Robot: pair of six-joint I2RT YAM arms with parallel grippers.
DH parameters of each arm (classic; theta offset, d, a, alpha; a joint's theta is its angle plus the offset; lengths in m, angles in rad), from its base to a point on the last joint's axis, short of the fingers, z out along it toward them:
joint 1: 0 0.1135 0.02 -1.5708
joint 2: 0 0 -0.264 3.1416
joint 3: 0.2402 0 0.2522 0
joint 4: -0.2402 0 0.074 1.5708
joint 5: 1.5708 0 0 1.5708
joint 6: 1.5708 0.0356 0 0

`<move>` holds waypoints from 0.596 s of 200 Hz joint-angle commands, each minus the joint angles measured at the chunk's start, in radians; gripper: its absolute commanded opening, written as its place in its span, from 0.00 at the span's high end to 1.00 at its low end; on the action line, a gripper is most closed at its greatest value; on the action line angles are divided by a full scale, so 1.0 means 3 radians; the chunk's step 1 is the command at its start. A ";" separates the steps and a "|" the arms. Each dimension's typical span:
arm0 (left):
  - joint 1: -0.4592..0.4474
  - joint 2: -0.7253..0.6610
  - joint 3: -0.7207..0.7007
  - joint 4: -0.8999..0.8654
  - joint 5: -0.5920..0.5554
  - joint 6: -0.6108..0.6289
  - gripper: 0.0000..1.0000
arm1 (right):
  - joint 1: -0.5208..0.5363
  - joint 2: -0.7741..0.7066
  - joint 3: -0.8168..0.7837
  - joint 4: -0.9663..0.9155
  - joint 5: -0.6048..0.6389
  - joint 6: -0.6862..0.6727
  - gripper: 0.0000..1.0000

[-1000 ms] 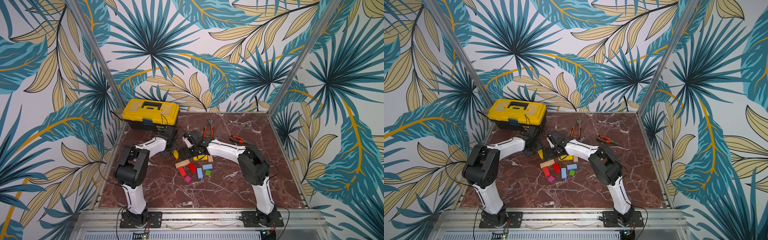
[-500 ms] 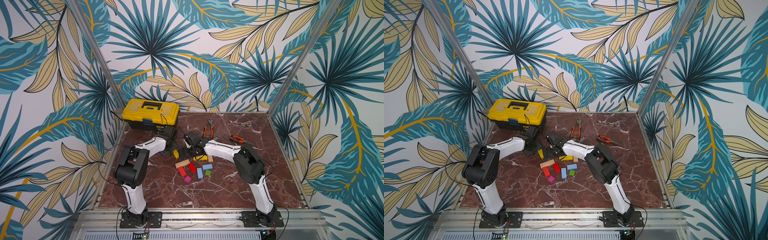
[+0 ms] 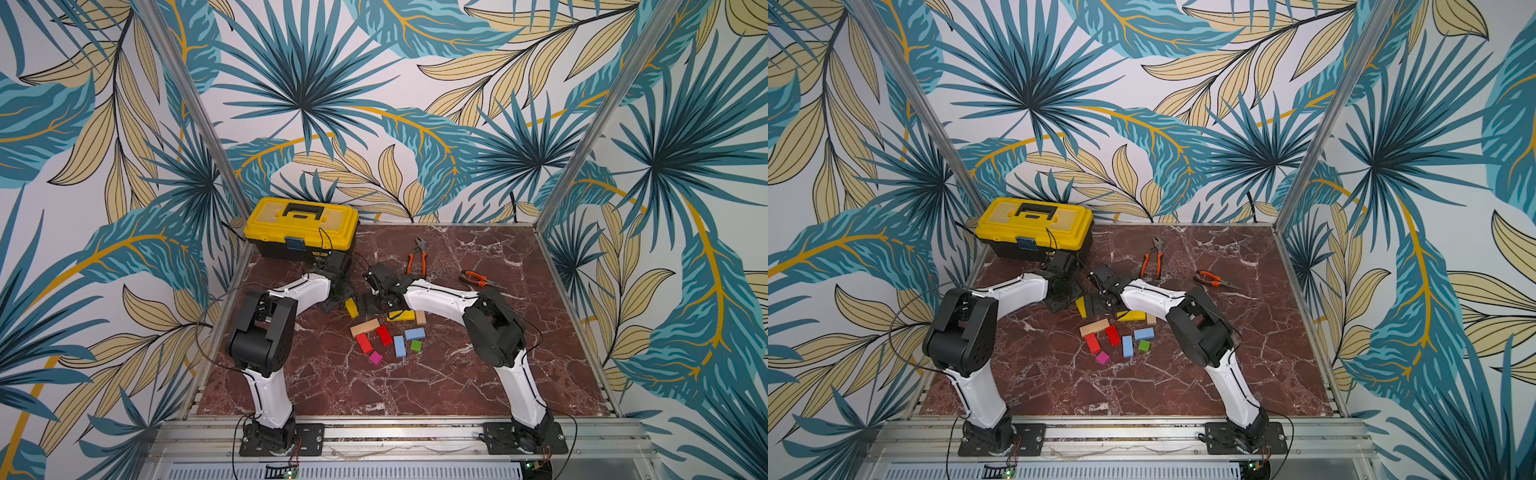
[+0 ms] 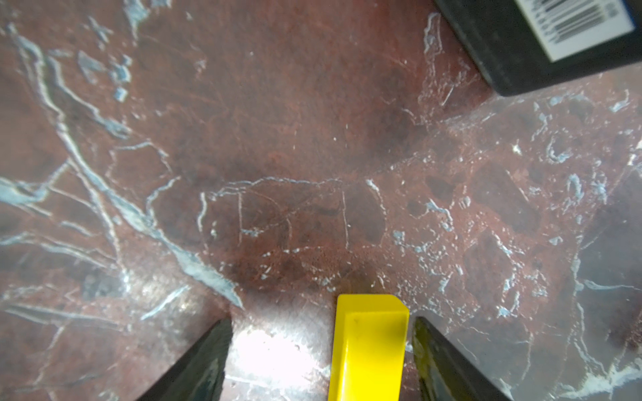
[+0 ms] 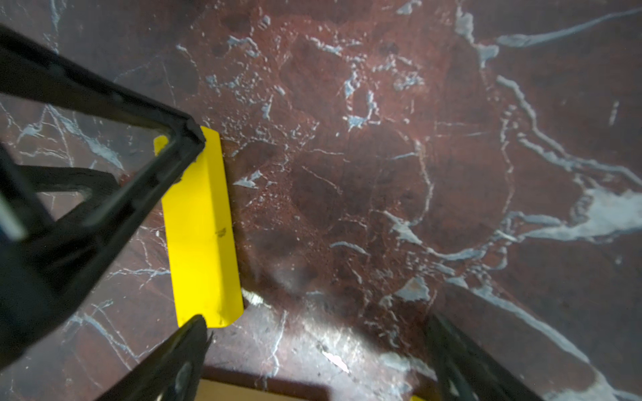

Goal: Assemble the letter v with building blocks
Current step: Adjust the building block at the center of the board.

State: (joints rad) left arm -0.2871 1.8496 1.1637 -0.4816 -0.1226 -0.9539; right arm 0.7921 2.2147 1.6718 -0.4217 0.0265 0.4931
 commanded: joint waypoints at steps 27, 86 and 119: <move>0.0067 -0.0120 -0.0021 -0.0010 0.0032 0.0054 0.15 | 0.0018 -0.0261 -0.0275 0.0002 0.0003 -0.0405 0.01; 0.0064 -0.0291 0.0155 -0.0015 0.0031 0.0413 0.14 | 0.0248 -0.0710 -0.0497 -0.0511 0.0347 -0.1225 0.01; 0.0061 -0.0462 0.0193 -0.0014 -0.0052 0.0662 0.12 | 0.0345 -0.0874 -0.0658 -0.0552 0.0351 -0.1184 0.01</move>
State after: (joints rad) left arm -0.2733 1.7771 1.1877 -0.4873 -0.1123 -0.8379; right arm 0.8795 1.9877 1.5192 -0.5270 0.0956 0.1772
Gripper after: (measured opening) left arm 0.876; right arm 0.988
